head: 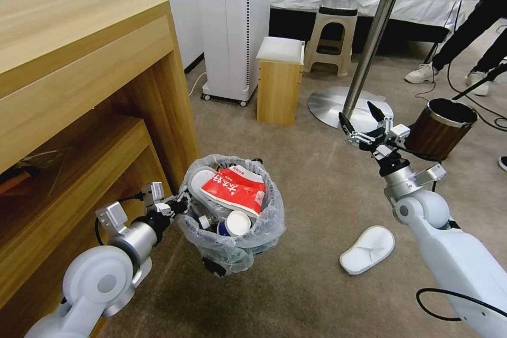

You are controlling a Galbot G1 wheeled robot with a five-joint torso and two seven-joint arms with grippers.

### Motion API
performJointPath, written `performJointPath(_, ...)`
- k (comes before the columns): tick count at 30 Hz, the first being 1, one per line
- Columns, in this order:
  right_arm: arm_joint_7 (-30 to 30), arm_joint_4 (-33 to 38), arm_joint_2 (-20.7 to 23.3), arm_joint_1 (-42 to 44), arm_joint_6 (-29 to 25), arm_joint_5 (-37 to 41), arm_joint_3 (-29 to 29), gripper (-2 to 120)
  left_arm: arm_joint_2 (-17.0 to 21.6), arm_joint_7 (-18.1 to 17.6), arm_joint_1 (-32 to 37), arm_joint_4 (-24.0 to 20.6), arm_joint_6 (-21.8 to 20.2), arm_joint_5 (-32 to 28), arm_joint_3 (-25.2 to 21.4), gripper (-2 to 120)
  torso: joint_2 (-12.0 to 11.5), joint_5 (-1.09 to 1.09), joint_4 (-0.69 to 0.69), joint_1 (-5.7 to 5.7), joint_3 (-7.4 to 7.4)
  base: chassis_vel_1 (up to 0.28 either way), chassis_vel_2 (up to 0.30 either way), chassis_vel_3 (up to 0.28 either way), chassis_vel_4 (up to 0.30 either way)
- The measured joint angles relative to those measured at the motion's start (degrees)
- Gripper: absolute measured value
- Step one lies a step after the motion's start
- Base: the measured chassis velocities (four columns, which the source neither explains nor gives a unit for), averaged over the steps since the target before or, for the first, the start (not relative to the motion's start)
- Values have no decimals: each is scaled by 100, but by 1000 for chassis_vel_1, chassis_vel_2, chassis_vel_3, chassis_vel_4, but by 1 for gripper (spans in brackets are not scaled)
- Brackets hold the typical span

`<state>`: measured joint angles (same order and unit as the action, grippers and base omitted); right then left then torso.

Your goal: Pick up the trash bin and place the garbage on the floor into it.

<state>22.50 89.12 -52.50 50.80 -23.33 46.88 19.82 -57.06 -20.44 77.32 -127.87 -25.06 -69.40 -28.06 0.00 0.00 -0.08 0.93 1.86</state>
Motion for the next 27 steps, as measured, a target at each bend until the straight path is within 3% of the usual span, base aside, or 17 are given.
performJointPath(27, 128, -76, -30, -58, -55, -5, -68, 100, -5, 79, 13, 44, 4, 106, 22, 3, 0, 0, 0, 0, 0, -16, -18, -18, -19)
